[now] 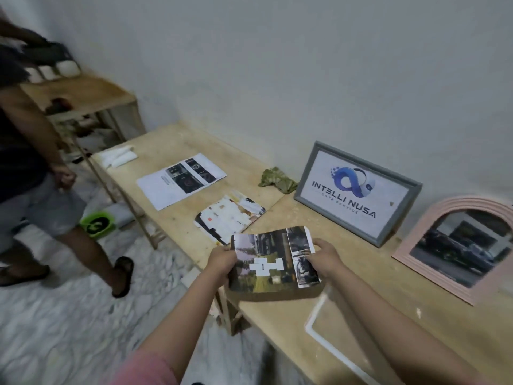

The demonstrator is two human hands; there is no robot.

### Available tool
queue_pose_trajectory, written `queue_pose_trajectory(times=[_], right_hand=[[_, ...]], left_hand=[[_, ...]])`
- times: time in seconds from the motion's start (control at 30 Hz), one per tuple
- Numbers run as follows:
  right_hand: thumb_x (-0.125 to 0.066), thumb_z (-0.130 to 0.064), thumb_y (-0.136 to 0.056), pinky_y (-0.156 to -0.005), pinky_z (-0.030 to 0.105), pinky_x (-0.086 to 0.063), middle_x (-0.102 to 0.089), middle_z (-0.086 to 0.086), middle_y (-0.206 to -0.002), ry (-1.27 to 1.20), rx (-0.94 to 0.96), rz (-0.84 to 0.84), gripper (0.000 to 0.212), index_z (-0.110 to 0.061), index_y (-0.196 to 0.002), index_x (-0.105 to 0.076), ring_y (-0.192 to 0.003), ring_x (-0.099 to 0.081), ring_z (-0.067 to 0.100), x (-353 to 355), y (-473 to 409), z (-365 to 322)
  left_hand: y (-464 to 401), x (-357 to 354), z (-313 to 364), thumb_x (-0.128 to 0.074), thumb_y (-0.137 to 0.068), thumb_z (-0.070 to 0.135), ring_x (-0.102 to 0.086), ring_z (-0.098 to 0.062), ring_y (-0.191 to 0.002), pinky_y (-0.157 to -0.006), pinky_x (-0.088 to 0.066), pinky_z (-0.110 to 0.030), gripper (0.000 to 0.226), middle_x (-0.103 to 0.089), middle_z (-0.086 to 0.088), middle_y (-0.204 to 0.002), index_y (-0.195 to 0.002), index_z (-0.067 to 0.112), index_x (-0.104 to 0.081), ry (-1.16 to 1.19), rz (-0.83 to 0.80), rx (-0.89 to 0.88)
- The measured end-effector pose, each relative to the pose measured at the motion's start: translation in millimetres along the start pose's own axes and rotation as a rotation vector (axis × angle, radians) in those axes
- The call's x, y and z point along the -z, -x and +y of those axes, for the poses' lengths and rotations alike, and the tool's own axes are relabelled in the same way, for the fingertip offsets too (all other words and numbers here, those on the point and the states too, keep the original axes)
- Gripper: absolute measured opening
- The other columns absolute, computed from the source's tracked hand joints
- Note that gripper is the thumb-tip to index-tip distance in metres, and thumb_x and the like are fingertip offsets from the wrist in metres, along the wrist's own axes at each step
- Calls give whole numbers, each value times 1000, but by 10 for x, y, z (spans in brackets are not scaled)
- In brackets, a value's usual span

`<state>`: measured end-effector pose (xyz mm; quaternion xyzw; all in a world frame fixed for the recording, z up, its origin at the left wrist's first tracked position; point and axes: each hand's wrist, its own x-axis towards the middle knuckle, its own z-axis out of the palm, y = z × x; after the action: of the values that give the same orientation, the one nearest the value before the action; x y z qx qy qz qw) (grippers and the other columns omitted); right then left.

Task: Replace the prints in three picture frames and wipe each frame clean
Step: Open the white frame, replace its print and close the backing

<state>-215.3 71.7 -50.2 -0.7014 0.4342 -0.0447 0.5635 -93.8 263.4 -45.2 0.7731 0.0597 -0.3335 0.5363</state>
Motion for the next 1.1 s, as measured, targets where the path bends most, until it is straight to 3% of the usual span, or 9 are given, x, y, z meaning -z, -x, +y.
queue_pose_trajectory(times=[0.1, 0.17, 0.23, 0.47, 0.6, 0.73, 0.83, 1.0, 1.1], right_hand=[[-58, 4, -78, -62, 29, -53, -67, 10, -85, 16, 34, 31, 21, -6, -95, -63, -72, -65, 25, -620, -266, -324], [-59, 4, -76, -69, 30, -52, -65, 12, -87, 44, 61, 36, 19, -5, -91, -64, -78, -64, 27, -1062, -428, -607], [-61, 4, -77, -77, 33, -50, -63, 11, -88, 34, 74, 47, 16, -7, -88, -63, -83, -62, 27, -1451, -545, -842], [-60, 0, -76, -55, 26, -42, -67, 12, -81, 28, 113, 141, 17, -7, -86, -70, -66, -58, 26, -2367, -1076, -1559], [-59, -3, -78, -64, 24, -39, -67, 11, -96, 89, 177, 187, 21, -7, -97, -67, -82, -61, 27, -2715, -1594, -1934], [-56, -4, -81, -74, 23, -39, -62, 15, -110, 136, 205, 170, 31, -6, -112, -61, -89, -57, 26, -3001, -2166, -2202], [-53, -1, -82, -76, 23, -39, -60, 15, -115, 186, 213, 137, 34, -5, -115, -60, -93, -56, 25, -3219, -2625, -2390], [-51, 1, -80, -77, 24, -39, -60, 17, -116, 257, 243, 108, 34, -3, -112, -61, -99, -57, 28, -3465, -3198, -2563], [-58, -1, -80, -88, 30, -43, -57, 18, -121, 352, 275, 54, 36, -3, -116, -59, -111, -54, 31, -3598, -3460, -2585]], left_hand=[[-144, 599, 86, -51, -85, -9, -63, -16, -43, -50, -53, -27, 18, -65, -7, -57, -80, 3, -62, 47, -24, 3], [-342, 1034, 147, -55, -85, -6, -64, -18, -57, -63, -53, -29, 19, -66, -4, -66, -82, 11, -62, 54, -9, 5], [-537, 1391, 166, -55, -86, -7, -61, -20, -65, -65, -52, -29, 22, -65, -6, -75, -84, 14, -62, 46, 6, -8], [-1410, 2201, 424, -65, -78, -6, -59, -24, -68, -71, -55, -40, 14, -60, -14, -79, -77, 6, -57, 31, 252, -80], [-1948, 2385, 703, -65, -78, -6, -56, -23, -56, -60, -53, -35, 31, -54, -10, -63, -58, 11, -49, -8, 315, -102], [-2559, 2469, 897, -65, -76, -5, -63, -28, -64, -57, -54, -37, 31, -58, -11, -64, -54, 11, -50, -95, 355, -95], [-3020, 2490, 1026, -66, -75, -2, -66, -30, -73, -62, -54, -37, 26, -62, -10, -72, -60, 13, -50, -144, 377, -49], [-3518, 2486, 1172, -63, -77, -1, -46, -14, -63, -48, -34, -23, 16, -51, -2, -71, -72, 9, -50, -255, 375, -70], [-3737, 2484, 1204, -61, -76, -1, -49, -18, -69, -48, -34, -21, 13, -52, -2, -72, -74, 8, -52, -336, 370, -73]])
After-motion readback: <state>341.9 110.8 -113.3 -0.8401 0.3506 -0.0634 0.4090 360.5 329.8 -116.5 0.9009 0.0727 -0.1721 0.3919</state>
